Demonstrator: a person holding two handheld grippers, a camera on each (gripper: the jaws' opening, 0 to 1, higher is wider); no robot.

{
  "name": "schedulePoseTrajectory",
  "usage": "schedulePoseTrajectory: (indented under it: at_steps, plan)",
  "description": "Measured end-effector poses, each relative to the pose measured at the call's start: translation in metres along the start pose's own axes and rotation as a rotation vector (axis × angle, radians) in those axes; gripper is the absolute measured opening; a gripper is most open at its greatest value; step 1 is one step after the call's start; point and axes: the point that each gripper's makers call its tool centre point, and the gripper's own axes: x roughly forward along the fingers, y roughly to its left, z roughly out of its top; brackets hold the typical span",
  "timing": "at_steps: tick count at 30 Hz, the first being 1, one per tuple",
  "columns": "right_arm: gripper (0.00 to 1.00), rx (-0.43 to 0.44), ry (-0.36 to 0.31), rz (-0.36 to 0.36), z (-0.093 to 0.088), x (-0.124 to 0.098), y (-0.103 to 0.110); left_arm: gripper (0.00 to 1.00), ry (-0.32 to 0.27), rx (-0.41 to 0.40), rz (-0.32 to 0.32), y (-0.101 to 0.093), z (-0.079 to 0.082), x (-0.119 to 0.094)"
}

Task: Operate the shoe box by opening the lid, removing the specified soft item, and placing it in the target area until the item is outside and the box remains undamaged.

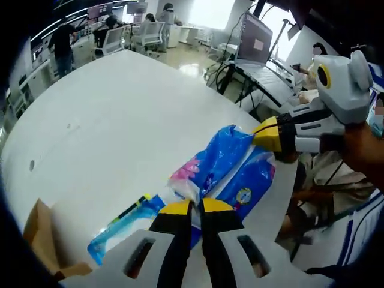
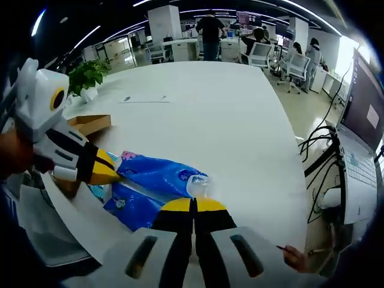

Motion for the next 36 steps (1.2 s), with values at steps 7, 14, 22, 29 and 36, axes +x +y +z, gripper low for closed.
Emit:
schedulePoseTrajectory:
  at_steps: [7, 14, 22, 29, 36]
  plan:
    - [0.0, -0.001, 0.021, 0.0, -0.006, 0.01, -0.009, 0.02, 0.017, -0.008, -0.006, 0.001, 0.0, 0.016]
    - [0.0, 0.0, 0.039, 0.01, -0.015, 0.022, -0.013, 0.02, 0.037, -0.029, -0.008, 0.005, -0.007, 0.03]
    - [0.0, 0.014, 0.07, 0.021, -0.032, 0.044, -0.015, 0.02, 0.064, -0.011, 0.0, 0.011, -0.022, 0.05]
    - [0.0, 0.034, 0.094, 0.025, -0.046, 0.057, -0.016, 0.02, 0.078, -0.037, -0.003, 0.015, -0.03, 0.059]
    - [0.0, 0.044, 0.097, 0.022, -0.048, 0.063, -0.019, 0.04, 0.09, -0.033, -0.009, 0.013, -0.036, 0.063]
